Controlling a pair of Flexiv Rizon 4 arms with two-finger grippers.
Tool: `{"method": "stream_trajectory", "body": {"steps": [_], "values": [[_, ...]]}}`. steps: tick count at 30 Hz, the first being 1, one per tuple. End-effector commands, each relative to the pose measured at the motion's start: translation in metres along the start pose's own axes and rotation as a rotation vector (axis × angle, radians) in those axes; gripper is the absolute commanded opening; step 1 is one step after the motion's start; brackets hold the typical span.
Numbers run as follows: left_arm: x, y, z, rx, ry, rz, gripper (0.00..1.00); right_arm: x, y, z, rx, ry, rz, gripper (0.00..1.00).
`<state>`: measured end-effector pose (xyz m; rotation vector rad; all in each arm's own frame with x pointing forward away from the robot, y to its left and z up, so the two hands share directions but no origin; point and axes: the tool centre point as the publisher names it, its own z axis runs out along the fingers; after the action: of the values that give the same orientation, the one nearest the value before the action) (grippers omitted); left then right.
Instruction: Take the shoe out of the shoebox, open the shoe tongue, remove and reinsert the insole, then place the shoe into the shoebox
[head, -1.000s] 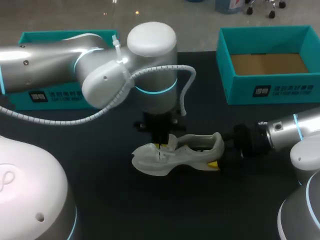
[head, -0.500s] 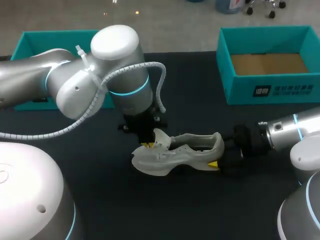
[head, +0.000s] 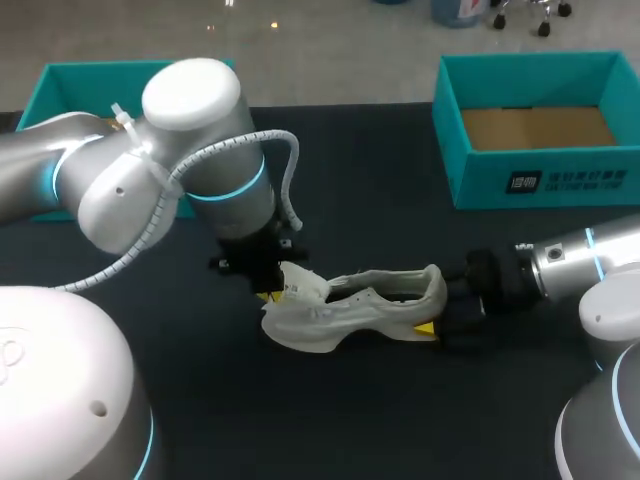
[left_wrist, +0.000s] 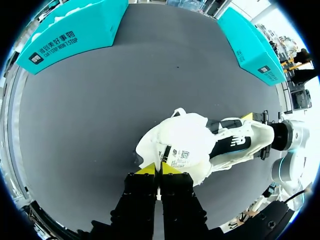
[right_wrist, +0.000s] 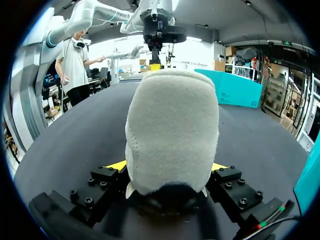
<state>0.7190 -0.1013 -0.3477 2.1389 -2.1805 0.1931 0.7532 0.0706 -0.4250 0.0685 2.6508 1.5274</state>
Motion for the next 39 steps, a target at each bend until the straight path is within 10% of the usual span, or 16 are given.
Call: {"method": "stream_trajectory", "body": {"steps": [1,10,21,34,39], "values": [[-0.001,-0.009,0.008,-0.027,-0.054,-0.002,0.00,0.000,-0.003,0.001,0.003,-0.003,0.000,0.00],[0.000,-0.011,0.034,-0.095,-0.098,-0.005,0.15,0.000,-0.003,0.001,0.003,-0.003,0.000,0.00],[0.010,-0.006,0.023,-0.096,-0.078,0.038,1.00,0.000,-0.003,0.001,0.003,-0.003,0.000,0.00],[0.027,-0.049,-0.025,0.002,-0.022,0.670,1.00,0.000,-0.003,0.001,0.003,-0.003,0.000,0.00],[0.032,-0.068,-0.055,0.029,0.056,1.243,1.00,0.000,-0.003,0.001,0.003,-0.003,0.000,0.00]]}}
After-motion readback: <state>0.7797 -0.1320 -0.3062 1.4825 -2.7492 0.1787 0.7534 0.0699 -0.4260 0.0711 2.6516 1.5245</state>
